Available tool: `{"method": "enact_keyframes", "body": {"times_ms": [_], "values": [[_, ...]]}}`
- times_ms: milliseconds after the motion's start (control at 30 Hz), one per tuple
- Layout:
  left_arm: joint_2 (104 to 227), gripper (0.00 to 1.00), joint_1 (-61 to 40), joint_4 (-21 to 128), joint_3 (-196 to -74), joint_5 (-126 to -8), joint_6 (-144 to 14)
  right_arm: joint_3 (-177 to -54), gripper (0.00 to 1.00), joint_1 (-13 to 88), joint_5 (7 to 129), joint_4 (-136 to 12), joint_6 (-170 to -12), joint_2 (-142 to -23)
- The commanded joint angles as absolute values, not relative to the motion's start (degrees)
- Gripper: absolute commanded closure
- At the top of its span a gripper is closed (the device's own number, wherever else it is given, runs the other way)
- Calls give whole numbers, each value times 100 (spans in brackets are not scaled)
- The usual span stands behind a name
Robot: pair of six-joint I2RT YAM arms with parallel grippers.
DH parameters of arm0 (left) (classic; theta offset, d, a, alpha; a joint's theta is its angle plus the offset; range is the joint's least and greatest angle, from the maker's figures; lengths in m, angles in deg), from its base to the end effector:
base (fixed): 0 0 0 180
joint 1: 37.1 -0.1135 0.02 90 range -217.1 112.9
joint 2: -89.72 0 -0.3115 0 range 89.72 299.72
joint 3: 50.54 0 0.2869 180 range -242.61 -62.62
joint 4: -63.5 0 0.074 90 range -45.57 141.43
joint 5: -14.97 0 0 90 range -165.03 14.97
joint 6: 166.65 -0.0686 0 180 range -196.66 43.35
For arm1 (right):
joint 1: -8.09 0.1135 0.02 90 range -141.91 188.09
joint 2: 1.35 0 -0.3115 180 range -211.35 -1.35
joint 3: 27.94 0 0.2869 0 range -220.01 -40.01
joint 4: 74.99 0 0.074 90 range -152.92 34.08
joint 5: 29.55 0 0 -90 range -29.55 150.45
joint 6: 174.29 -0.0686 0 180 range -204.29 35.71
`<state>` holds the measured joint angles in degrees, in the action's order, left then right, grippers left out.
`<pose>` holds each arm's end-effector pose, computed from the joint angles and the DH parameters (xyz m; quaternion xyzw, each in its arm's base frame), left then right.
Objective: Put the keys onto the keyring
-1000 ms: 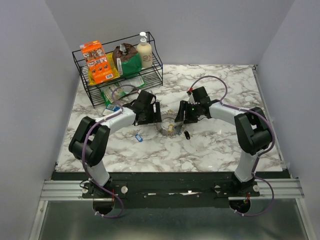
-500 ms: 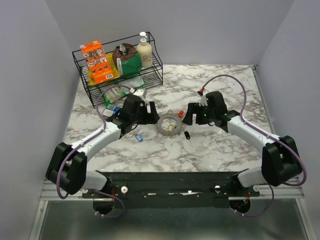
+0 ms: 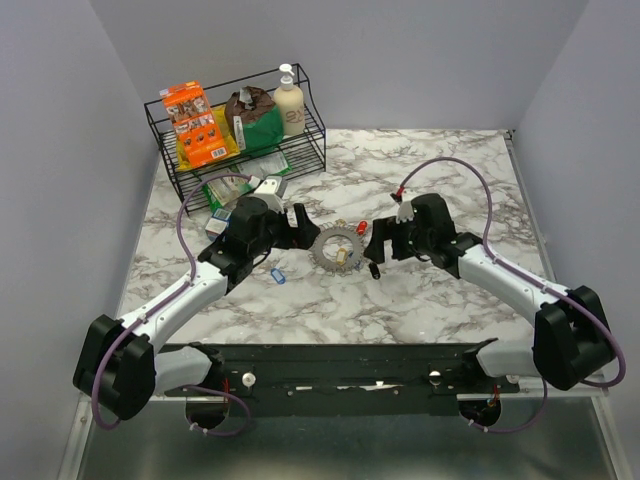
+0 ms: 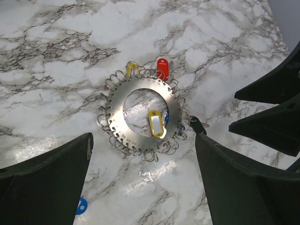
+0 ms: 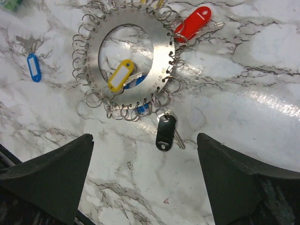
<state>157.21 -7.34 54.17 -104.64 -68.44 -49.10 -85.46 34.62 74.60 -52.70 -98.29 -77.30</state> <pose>0.2660 -0.1612 0.2799 0.0479 0.8304 -0.3072 0.4624 0.2816 0.1593 0.2333 -0.1495 0.8910 0.2483 0.3494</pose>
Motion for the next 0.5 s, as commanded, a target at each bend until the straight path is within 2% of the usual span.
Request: {"method": "enact_keyframes", "body": {"times_ms": [0,267,467], "values": [[15661,1,-731,5355,-10515,-6844,-4985,-8703,0,3761,7206,-5326,-9598,-7738],[15608,1,-748,5152,-10586,-6985,-5046,-9063,1,4333,6564,-5115,-9458,-8159],[15564,1,-766,5013,-10603,-6994,-5082,-9388,13,4746,6072,-4895,-9335,-8502]]}}
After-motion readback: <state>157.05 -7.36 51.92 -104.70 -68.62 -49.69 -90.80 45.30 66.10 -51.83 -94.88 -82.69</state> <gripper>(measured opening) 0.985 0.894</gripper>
